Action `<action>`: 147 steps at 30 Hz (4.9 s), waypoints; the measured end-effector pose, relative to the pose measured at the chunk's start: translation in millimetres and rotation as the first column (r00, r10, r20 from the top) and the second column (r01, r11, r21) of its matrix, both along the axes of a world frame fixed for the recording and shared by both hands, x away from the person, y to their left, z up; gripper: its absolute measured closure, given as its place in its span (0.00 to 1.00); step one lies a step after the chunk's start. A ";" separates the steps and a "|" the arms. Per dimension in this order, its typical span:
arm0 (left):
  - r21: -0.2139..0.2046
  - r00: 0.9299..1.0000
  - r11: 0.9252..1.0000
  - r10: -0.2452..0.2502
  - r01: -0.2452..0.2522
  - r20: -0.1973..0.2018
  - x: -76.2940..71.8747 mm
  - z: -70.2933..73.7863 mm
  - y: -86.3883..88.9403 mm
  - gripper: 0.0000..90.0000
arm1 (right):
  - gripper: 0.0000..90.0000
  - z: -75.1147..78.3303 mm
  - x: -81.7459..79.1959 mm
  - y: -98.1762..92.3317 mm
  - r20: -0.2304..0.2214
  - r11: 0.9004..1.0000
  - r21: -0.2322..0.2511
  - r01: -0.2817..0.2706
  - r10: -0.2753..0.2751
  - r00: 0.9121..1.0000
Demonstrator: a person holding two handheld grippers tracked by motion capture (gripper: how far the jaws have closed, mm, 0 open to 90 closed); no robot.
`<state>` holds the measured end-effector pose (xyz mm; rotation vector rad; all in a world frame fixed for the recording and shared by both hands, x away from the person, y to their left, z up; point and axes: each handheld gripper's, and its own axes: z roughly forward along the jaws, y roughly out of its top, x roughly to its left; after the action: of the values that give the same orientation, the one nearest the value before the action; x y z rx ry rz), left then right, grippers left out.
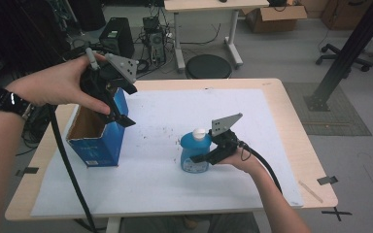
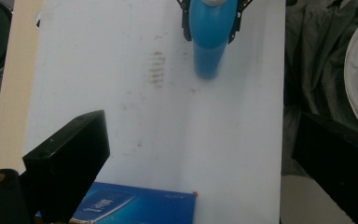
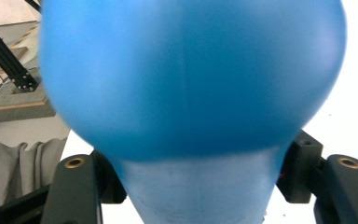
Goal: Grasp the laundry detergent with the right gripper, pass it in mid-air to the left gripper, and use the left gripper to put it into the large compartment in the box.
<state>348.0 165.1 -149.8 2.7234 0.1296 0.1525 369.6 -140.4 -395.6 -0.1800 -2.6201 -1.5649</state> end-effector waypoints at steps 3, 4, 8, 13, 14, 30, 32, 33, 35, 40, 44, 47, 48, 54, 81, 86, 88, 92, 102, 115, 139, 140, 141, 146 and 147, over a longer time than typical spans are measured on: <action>-0.001 1.000 1.000 -0.001 0.001 -0.001 0.5 -0.3 0.1 0.06 | 0.42 0.0 -0.4 0.5 0.004 1.000 0.002 -0.012 0.012 1.000; -0.002 1.000 1.000 0.000 0.000 0.001 0.9 -0.3 0.0 0.06 | 0.42 0.1 -0.4 0.5 0.007 1.000 0.003 -0.013 0.013 1.000; -0.004 1.000 1.000 -0.002 0.002 0.000 2.3 -1.1 -1.1 0.06 | 0.43 0.5 0.0 0.2 0.012 1.000 0.005 -0.011 0.011 1.000; -0.004 1.000 1.000 -0.007 0.007 0.001 3.4 -1.8 -2.1 0.06 | 0.46 2.1 -0.8 -0.2 0.041 1.000 0.007 -0.002 0.002 0.999; -0.004 1.000 1.000 -0.007 0.007 0.002 3.6 -1.8 -2.0 0.06 | 0.46 2.3 -0.8 -0.4 0.048 1.000 0.008 -0.002 0.001 0.999; 0.007 1.000 1.000 -0.013 0.013 0.010 2.9 3.2 -5.9 0.06 | 0.48 22.8 2.7 6.1 0.048 0.998 -0.056 -0.033 0.036 0.998; 0.011 1.000 1.000 -0.016 0.016 0.013 2.4 5.2 -7.4 0.06 | 0.48 30.7 3.4 6.9 0.049 0.998 -0.059 -0.037 0.040 0.998; 0.013 1.000 1.000 -0.017 0.017 0.016 2.3 6.3 -8.3 0.06 | 0.48 35.1 3.4 7.6 0.051 0.997 -0.061 -0.037 0.040 0.998; 0.009 1.000 1.000 -0.021 0.020 0.017 1.9 8.2 -10.1 0.06 | 0.48 44.0 4.0 10.0 0.056 0.997 -0.065 -0.039 0.043 0.997; 0.017 0.999 1.000 -0.026 0.025 0.023 0.2 11.6 -15.5 0.06 | 0.48 67.0 4.6 18.6 0.073 0.996 -0.072 -0.057 0.062 0.995; 0.026 0.999 0.999 -0.025 0.025 0.024 -1.3 15.1 -20.1 0.06 | 0.48 85.3 3.2 28.3 0.086 0.994 -0.083 -0.072 0.079 0.993; 0.029 0.999 0.999 -0.022 0.021 0.023 -2.6 18.5 -23.6 0.06 | 0.48 98.5 1.4 37.2 0.098 0.992 -0.091 -0.090 0.099 0.990; 0.032 1.000 0.999 -0.016 0.016 0.016 -2.8 19.4 -24.9 0.06 | 0.48 102.7 0.4 40.3 0.104 0.991 -0.094 -0.095 0.105 0.989; 0.033 1.000 0.999 -0.019 0.019 0.008 -5.7 22.3 -30.1 0.05 | 0.49 123.6 -4.0 59.0 0.118 0.987 -0.110 -0.117 0.129 0.985; 0.099 0.999 0.994 -0.048 0.049 -0.008 -10.2 4.8 -55.7 0.04 | 0.49 149.7 -12.9 96.9 0.138 0.977 -0.124 -0.175 0.192 0.972; 0.103 0.999 0.994 -0.040 0.042 -0.018 -7.5 -0.7 -61.1 0.08 | 0.49 149.2 -12.8 97.1 0.141 0.977 -0.129 -0.170 0.188 0.972; 0.102 0.999 0.994 -0.039 0.041 -0.025 -7.0 -1.2 -62.4 0.09 | 0.49 148.9 -12.7 96.8 0.142 0.977 -0.130 -0.170 0.188 0.972; 0.108 0.999 0.993 -0.033 0.036 -0.029 -6.7 -2.4 -65.0 0.12 | 0.49 148.4 -12.7 96.2 0.140 0.978 -0.129 -0.167 0.184 0.973; 0.124 1.000 0.992 -0.024 0.026 -0.020 -5.5 -2.2 -65.8 0.20 | 0.49 147.2 -12.2 95.7 0.142 0.978 -0.131 -0.164 0.182 0.973; 0.133 0.999 0.991 -0.011 0.016 -0.034 -5.7 -2.6 -68.4 0.27 | 0.49 145.0 -11.8 95.3 0.139 0.978 -0.137 -0.157 0.176 0.974; 0.143 0.998 0.990 0.002 0.007 -0.064 -5.8 -2.3 -73.8 0.42 | 0.49 143.0 -9.3 92.4 0.132 0.980 -0.133 -0.147 0.165 0.977; 0.140 0.998 0.990 0.003 0.005 -0.062 -5.8 -2.2 -73.7 0.42 | 0.48 143.1 -9.1 92.4 0.133 0.980 -0.133 -0.147 0.165 0.977; 0.139 0.998 0.990 0.004 0.005 -0.061 -5.8 -2.1 -73.5 0.42 | 0.48 142.9 -8.8 92.5 0.132 0.980 -0.130 -0.148 0.165 0.977; 0.138 0.998 0.990 0.010 -0.001 -0.063 -5.9 -1.8 -73.6 0.42 | 0.48 142.6 -8.0 92.3 0.130 0.981 -0.124 -0.151 0.167 0.977; 0.138 0.998 0.990 0.010 -0.001 -0.063 -5.9 -1.8 -73.6 0.42 | 0.48 142.6 -8.0 92.3 0.130 0.981 -0.124 -0.151 0.167 0.977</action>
<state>342.1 91.5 -151.6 2.8675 0.1498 0.0785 361.6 -48.1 -253.0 0.1349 -2.7515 -1.4272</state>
